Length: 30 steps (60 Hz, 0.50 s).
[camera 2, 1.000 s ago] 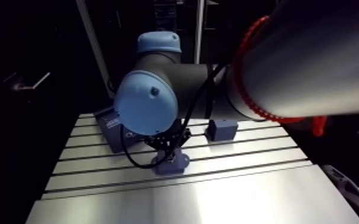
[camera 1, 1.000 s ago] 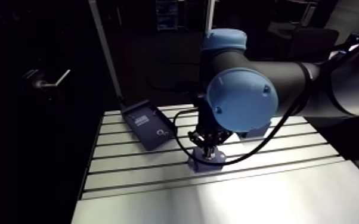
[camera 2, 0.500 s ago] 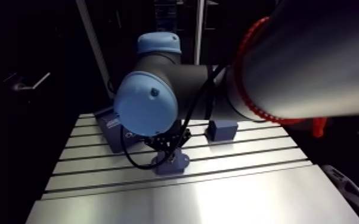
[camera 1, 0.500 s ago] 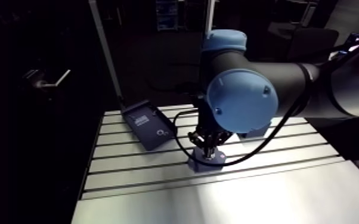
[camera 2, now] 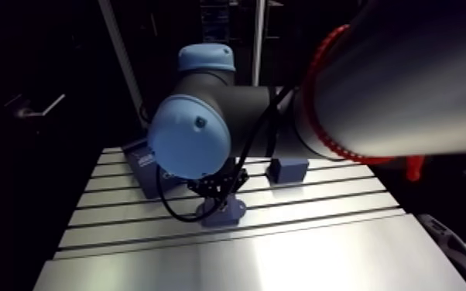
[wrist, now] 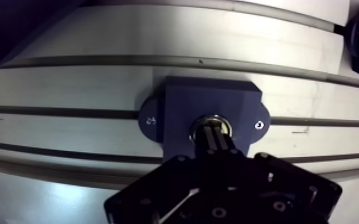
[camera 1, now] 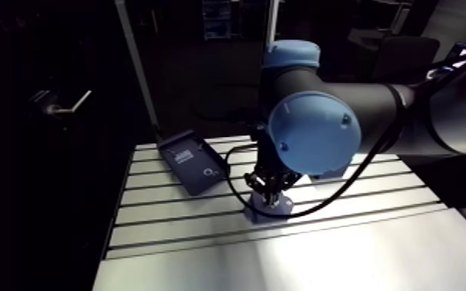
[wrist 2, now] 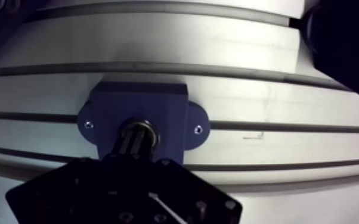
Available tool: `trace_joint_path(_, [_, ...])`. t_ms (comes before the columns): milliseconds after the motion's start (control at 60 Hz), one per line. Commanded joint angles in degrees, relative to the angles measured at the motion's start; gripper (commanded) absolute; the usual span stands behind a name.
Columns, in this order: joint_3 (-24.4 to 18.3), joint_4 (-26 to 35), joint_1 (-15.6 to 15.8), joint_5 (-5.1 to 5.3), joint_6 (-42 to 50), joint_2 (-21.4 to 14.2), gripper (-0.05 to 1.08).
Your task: Pick up the bearing and press it into the housing until flush.
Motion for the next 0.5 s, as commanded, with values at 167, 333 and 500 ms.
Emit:
trace_joint_path(167, [0.1, 0.0, -0.1, -0.04, 0.0, 0.1, 1.06])
trace_joint_path(333, [0.1, 0.0, 0.0, -0.04, 0.0, 0.1, 1.06])
trace_joint_path(500, [0.1, 0.0, 0.0, -0.04, -0.1, 0.1, 1.06])
